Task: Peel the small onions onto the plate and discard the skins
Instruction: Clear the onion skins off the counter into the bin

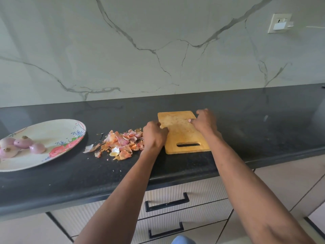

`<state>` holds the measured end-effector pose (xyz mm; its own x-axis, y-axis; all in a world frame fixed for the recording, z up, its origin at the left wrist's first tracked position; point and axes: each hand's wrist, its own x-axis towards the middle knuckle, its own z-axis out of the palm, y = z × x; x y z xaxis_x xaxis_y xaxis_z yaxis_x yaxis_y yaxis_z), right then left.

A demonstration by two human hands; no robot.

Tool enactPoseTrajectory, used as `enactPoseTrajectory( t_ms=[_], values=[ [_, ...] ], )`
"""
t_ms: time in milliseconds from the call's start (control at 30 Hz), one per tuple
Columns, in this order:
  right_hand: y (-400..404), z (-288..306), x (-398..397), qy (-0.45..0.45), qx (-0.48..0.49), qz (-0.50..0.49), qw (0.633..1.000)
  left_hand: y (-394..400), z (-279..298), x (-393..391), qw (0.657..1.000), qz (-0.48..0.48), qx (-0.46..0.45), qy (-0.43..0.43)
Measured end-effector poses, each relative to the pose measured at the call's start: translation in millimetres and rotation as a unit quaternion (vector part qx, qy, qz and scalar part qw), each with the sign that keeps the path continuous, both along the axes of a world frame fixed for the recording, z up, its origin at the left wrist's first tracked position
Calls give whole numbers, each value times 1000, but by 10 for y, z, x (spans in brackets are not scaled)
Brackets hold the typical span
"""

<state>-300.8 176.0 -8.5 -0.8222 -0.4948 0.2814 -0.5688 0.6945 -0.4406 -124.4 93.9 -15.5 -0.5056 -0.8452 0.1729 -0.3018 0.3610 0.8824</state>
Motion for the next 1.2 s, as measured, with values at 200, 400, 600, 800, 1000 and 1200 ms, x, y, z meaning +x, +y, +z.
enactPoseTrajectory(
  t_ms=[200,400,600,800,1000,1200],
  values=[
    [-68,103,675,73,-250,81,962,137,55,342,969,45,-124,211],
    [-350,4,1603,-37,-255,215,942,-271,14,1109,948,164,-135,238],
    [-655,68,1955,-165,-62,216,960,-573,-42,1810,980,144,-109,84],
    [-838,-70,1922,-128,19,194,972,-661,22,1720,997,59,-37,-21],
    [-909,-54,1862,-172,-46,291,940,-948,6,1614,993,-14,74,92],
    [-984,-8,1793,-170,-19,300,938,-1112,-60,1630,998,49,13,49]
  ],
)
